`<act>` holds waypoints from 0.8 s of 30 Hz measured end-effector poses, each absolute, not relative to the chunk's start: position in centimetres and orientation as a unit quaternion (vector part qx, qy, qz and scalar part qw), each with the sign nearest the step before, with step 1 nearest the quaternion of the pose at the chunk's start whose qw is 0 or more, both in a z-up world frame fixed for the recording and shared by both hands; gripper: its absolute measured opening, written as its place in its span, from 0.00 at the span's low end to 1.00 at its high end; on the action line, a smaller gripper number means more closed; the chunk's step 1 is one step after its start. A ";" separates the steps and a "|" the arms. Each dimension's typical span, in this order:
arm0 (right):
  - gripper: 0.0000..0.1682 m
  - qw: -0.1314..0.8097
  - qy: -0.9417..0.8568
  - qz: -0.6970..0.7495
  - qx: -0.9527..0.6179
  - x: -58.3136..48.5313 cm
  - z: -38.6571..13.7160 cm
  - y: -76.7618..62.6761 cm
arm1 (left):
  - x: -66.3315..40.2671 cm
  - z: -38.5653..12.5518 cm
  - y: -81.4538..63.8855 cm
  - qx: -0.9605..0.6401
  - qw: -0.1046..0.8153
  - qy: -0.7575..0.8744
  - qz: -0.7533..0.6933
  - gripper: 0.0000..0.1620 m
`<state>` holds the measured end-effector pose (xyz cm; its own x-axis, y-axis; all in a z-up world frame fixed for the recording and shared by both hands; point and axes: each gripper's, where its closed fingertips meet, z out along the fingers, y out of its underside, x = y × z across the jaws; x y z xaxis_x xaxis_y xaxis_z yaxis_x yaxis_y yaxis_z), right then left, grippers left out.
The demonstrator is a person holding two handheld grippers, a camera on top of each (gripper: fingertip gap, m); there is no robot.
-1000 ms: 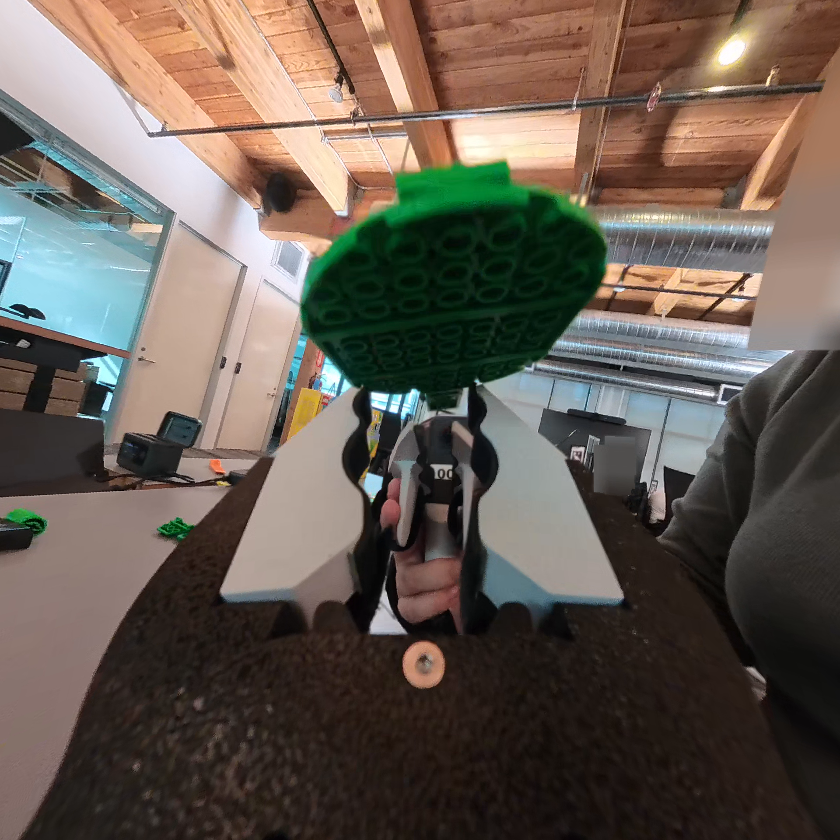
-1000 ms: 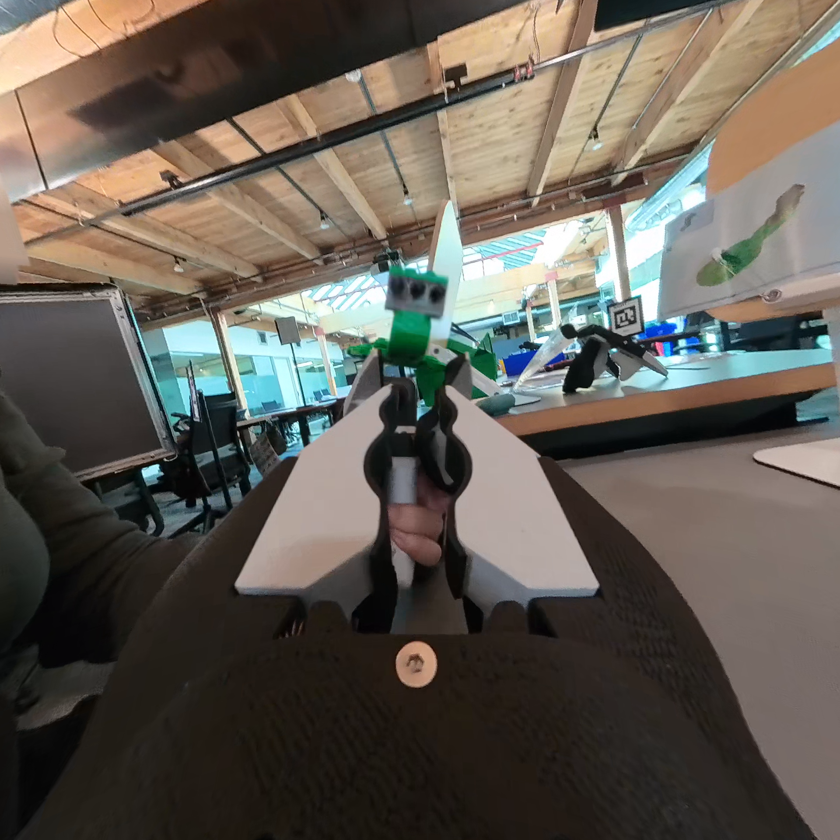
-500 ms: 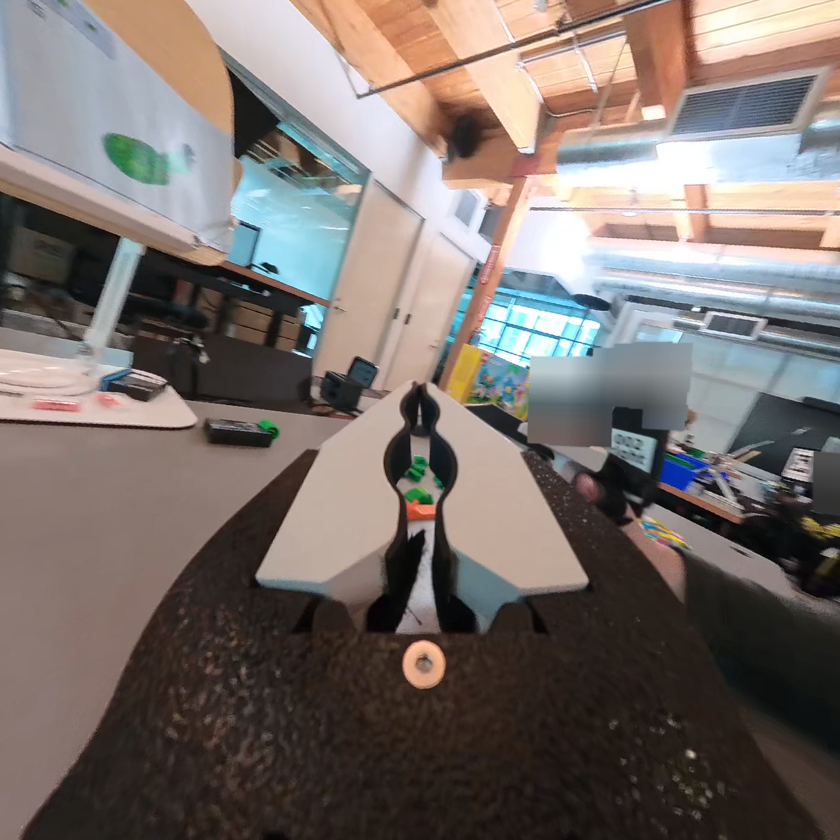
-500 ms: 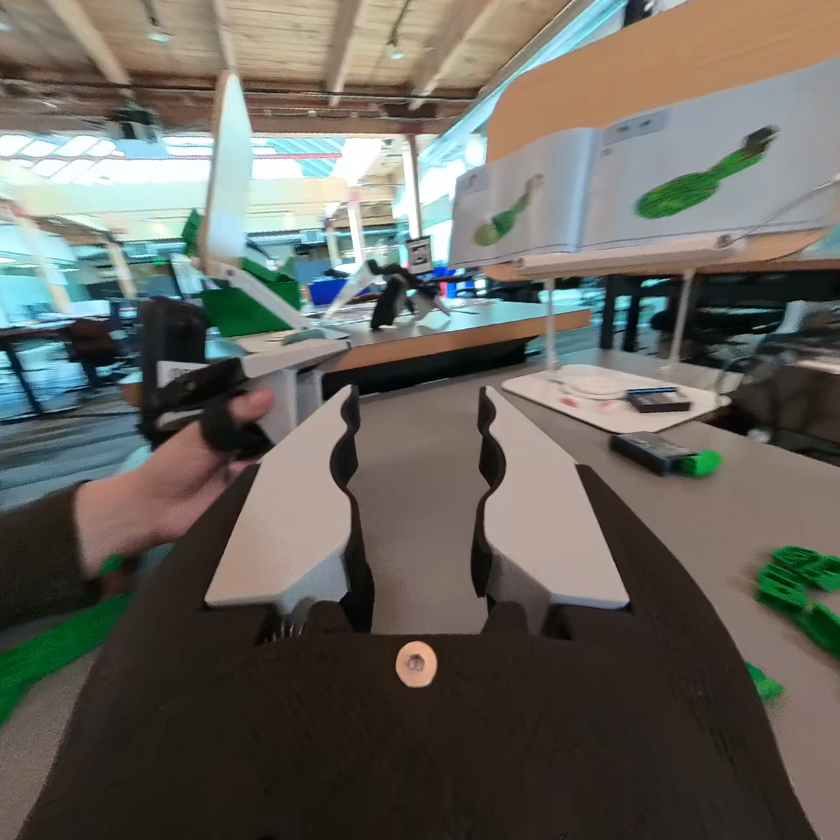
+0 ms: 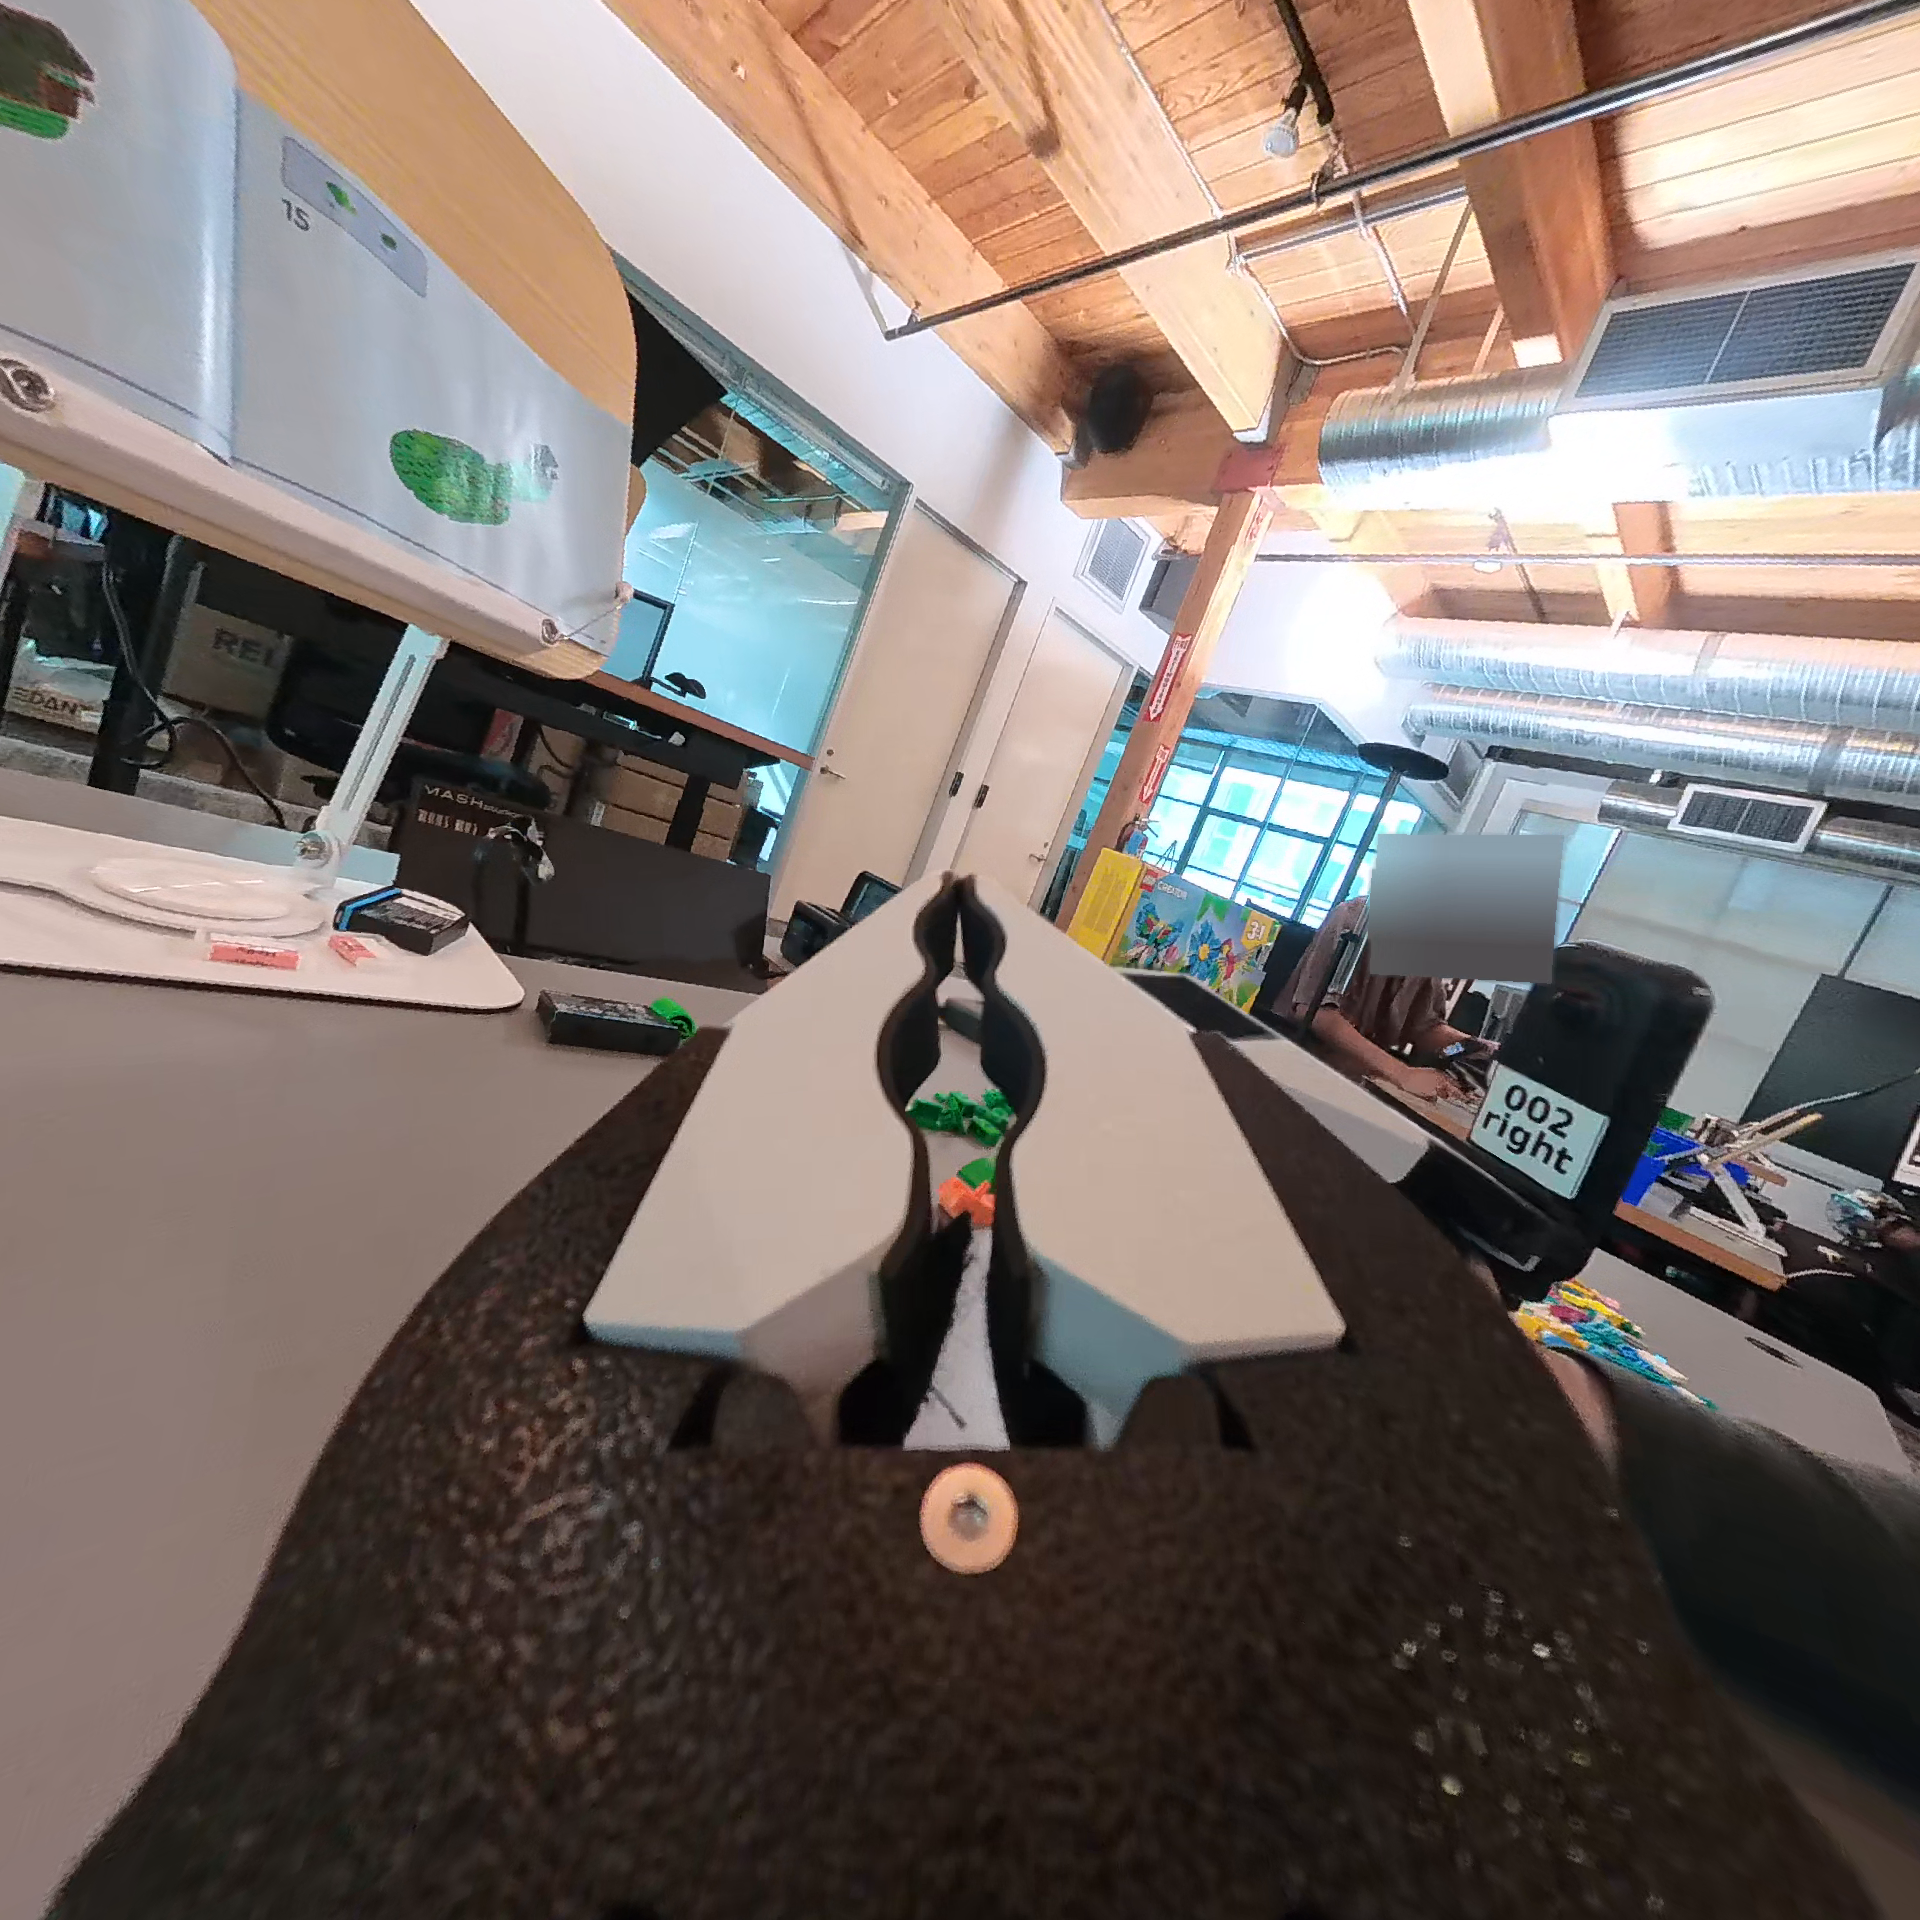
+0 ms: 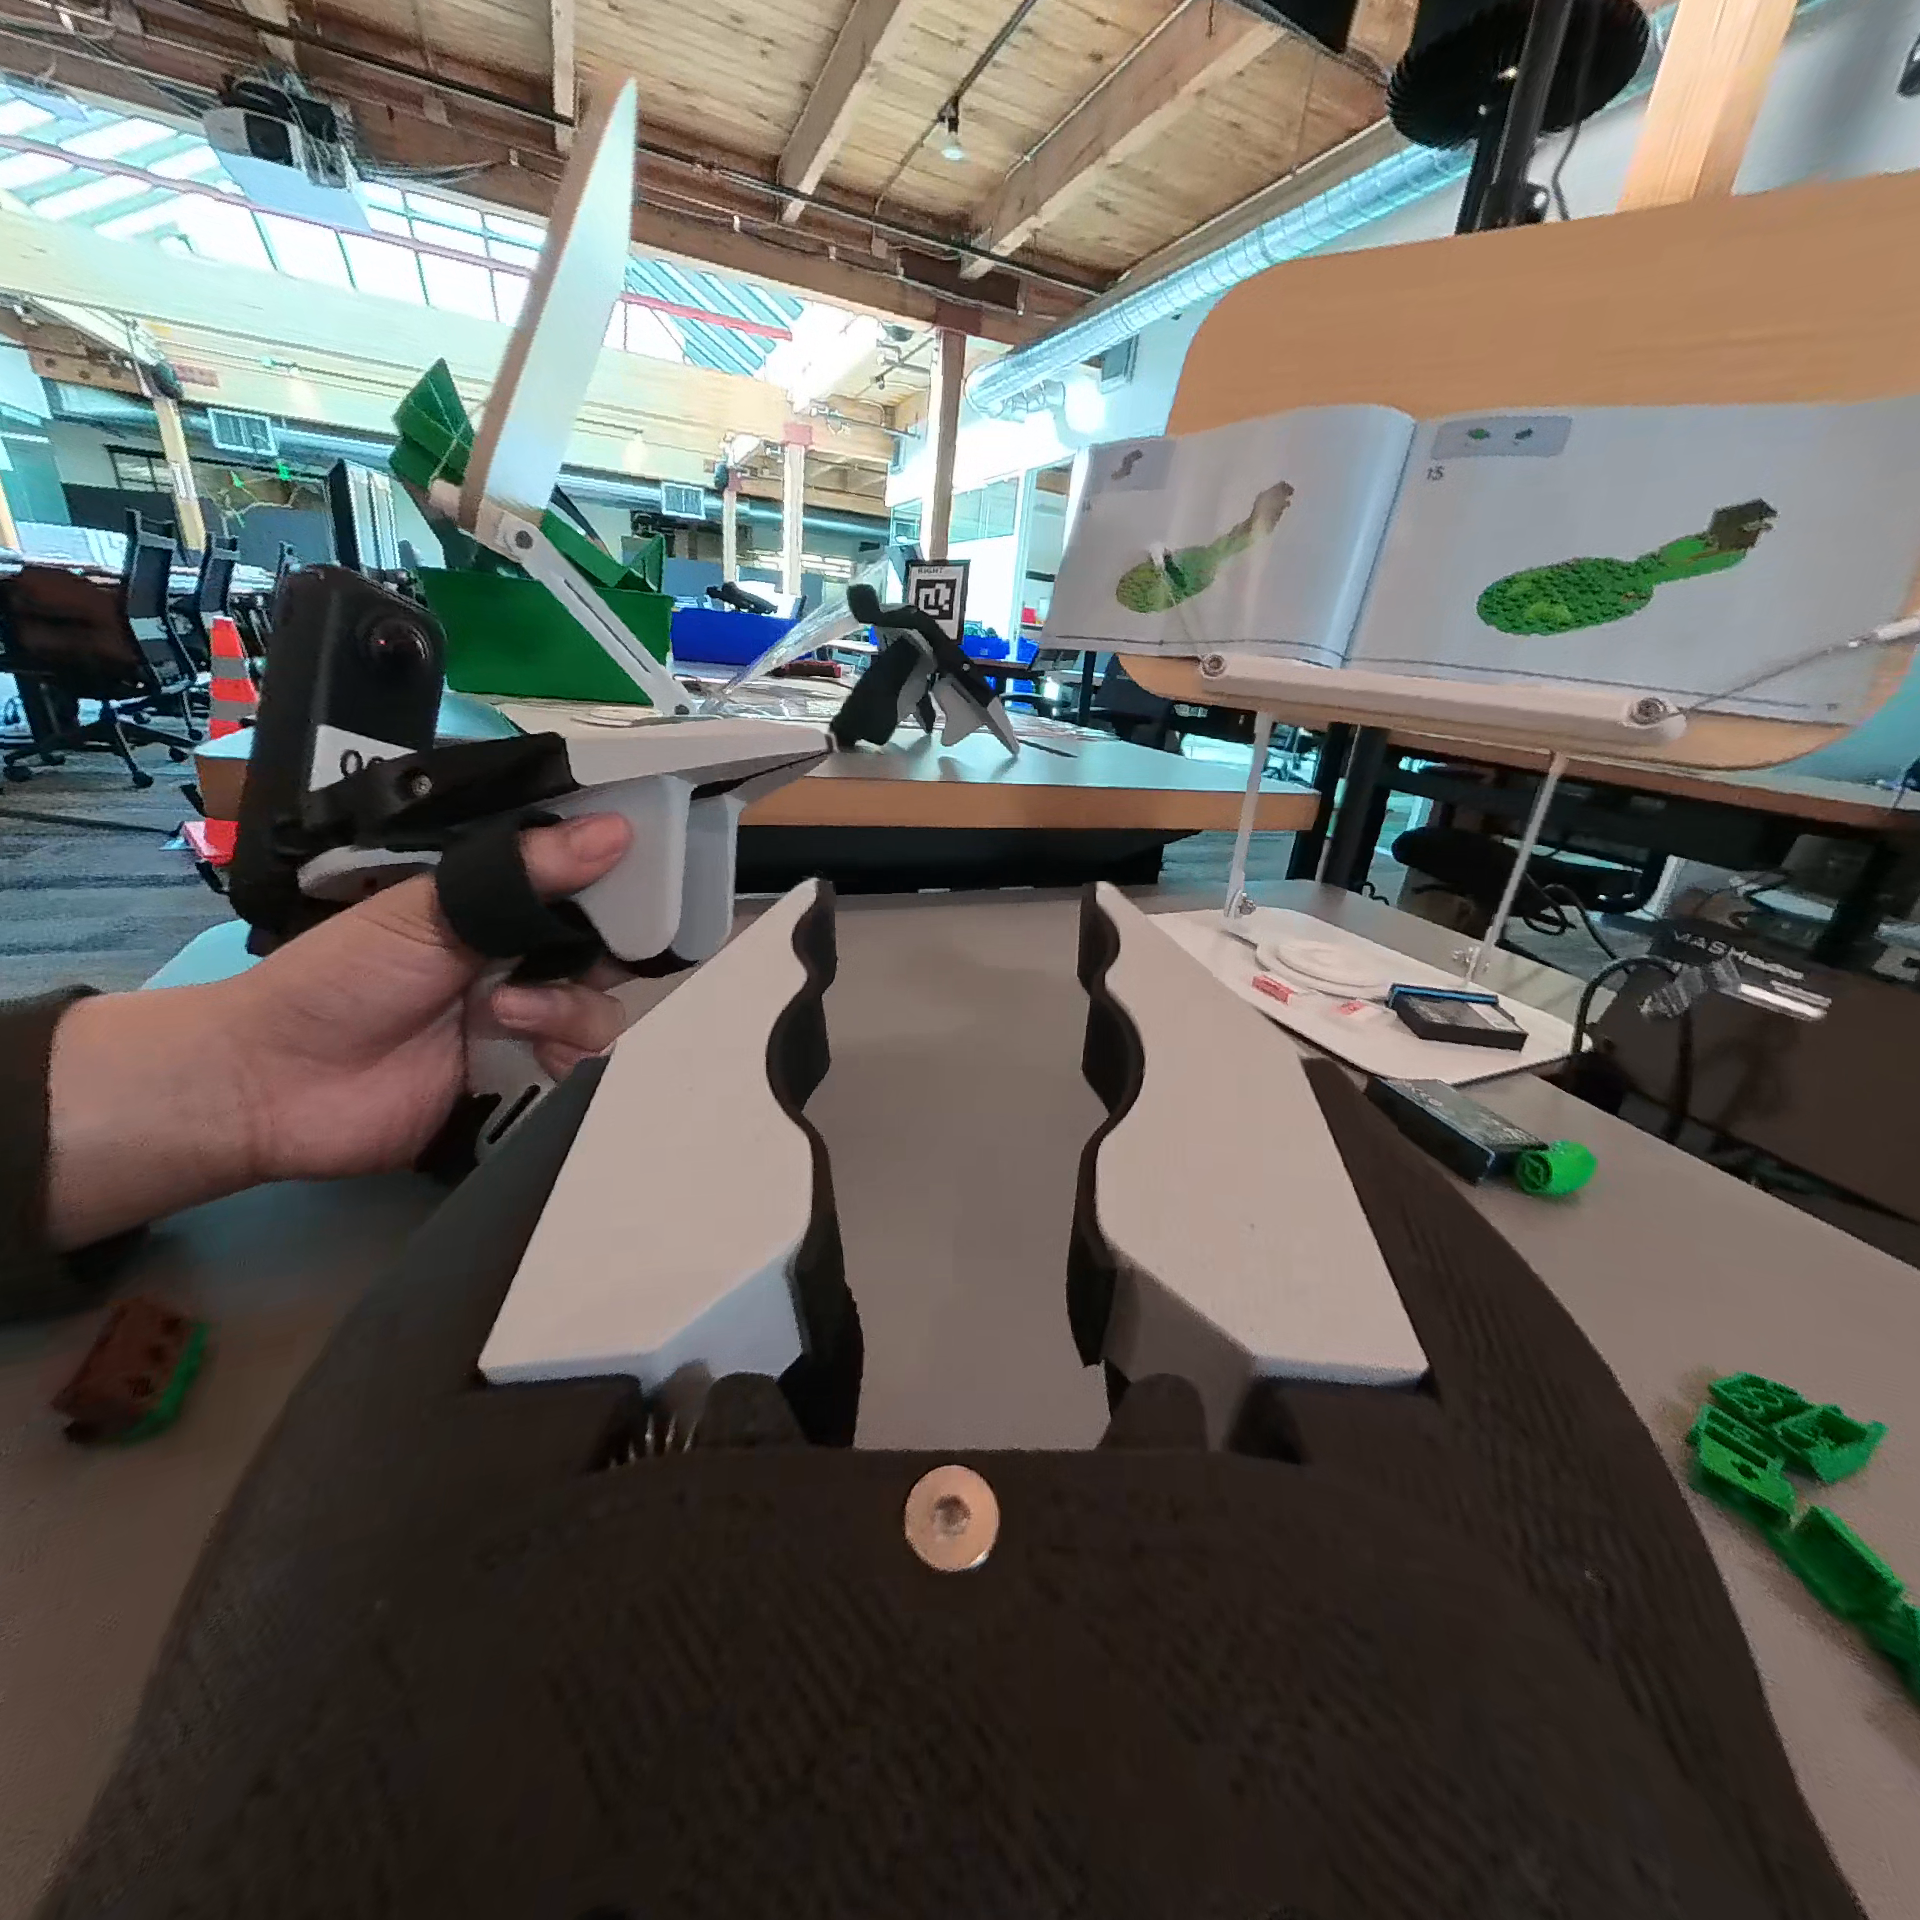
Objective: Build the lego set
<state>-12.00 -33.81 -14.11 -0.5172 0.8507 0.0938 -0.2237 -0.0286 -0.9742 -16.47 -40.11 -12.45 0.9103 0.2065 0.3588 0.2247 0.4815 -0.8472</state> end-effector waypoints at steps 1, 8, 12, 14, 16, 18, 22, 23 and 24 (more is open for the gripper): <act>0.27 0.409 -0.570 0.659 -0.271 -11.9 -14.1 -34.1 | -16.4 -12.4 -40.2 -0.508 0.835 -0.209 -0.006 0.00; 0.26 0.443 -0.609 0.623 -0.210 -11.2 -14.8 -36.7 | -15.4 -10.7 -42.0 -0.481 0.855 -0.194 0.017 0.00; 0.23 0.444 -0.632 0.616 -0.157 -9.0 -14.3 -38.8 | -15.0 -10.7 -43.7 -0.455 0.865 -0.209 0.028 0.00; 0.16 0.339 -0.671 0.647 -0.124 -5.2 -14.0 -42.2 | -15.0 -10.9 -44.0 -0.456 0.864 -0.212 0.035 0.00; 0.17 0.182 -0.744 0.637 -0.080 0.8 -15.5 -46.3 | -14.9 -10.9 -44.1 -0.459 0.863 -0.207 0.046 0.00; 0.20 0.085 -0.818 0.568 -0.043 6.3 -18.7 -49.2 | -14.9 -10.9 -43.9 -0.462 0.862 -0.203 0.050 0.00; 0.25 0.099 -0.913 0.395 -0.008 11.0 -26.7 -51.2 | -14.8 -10.9 -43.8 -0.462 0.863 -0.199 0.050 0.00; 0.26 0.117 -0.921 0.372 -0.006 11.3 -27.9 -51.6 | -14.9 -10.9 -43.8 -0.461 0.864 -0.199 0.050 0.00; 0.27 0.148 -0.924 0.352 -0.005 11.0 -28.5 -51.8 | -14.8 -10.9 -43.8 -0.459 0.865 -0.197 0.050 0.00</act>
